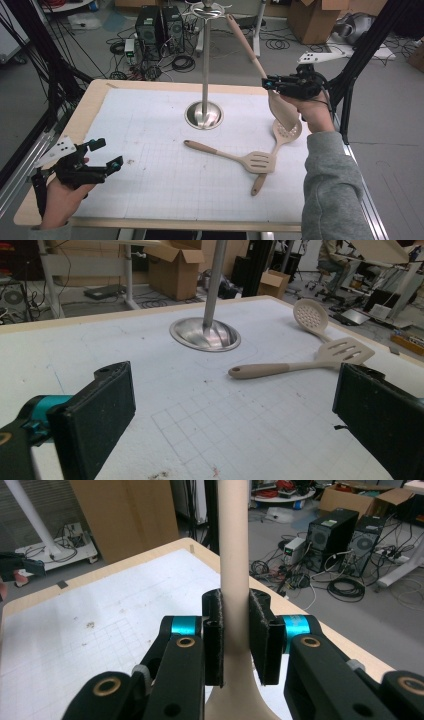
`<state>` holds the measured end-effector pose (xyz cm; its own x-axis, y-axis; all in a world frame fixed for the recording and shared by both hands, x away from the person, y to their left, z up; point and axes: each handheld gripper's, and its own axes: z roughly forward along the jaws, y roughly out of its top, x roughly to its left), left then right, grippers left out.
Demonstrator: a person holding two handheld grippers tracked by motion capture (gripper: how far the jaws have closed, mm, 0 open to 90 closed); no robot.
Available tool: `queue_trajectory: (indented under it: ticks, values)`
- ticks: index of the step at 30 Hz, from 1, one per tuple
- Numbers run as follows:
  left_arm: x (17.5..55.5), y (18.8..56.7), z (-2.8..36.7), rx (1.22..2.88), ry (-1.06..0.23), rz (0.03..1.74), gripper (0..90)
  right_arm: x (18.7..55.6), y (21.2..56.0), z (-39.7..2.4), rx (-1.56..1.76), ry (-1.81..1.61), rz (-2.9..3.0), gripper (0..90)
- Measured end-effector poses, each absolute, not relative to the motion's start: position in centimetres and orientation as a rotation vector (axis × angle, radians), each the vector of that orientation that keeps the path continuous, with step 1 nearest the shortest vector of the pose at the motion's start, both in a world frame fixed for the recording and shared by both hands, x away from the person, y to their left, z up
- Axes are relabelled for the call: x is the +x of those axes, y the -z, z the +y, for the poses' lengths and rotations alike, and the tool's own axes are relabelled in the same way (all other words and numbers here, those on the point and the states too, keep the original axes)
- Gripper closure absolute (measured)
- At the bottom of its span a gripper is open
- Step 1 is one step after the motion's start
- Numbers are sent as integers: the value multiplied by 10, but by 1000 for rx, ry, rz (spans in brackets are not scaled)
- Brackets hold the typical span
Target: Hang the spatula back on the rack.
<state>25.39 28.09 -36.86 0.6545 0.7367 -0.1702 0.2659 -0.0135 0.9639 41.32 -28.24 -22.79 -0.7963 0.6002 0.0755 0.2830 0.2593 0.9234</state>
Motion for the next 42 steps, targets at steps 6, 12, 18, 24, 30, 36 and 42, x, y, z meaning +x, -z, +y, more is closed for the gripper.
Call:
queue_trajectory:
  ticks: [6, 12, 18, 24, 30, 36, 42]
  values:
    - [254, 368, 281, 1587, -457, 848, 39, 417, 236, -274, 831, -1553, 2257, 782]
    - [253, 368, 282, 1586, -458, 845, 39, 423, 246, -259, 852, -1548, 2270, 782]
    - [253, 367, 283, 1584, -459, 845, 39, 428, 251, -250, 866, -1534, 2284, 783]
    - [252, 367, 283, 1580, -458, 843, 39, 434, 257, -239, 876, -1513, 2297, 782]
    - [251, 366, 283, 1578, -460, 844, 39, 440, 263, -227, 885, -1499, 2302, 782]
    - [250, 365, 285, 1577, -462, 844, 39, 445, 267, -219, 884, -1498, 2307, 782]
    - [250, 366, 285, 1581, -464, 842, 39, 448, 269, -212, 901, -1485, 2306, 782]
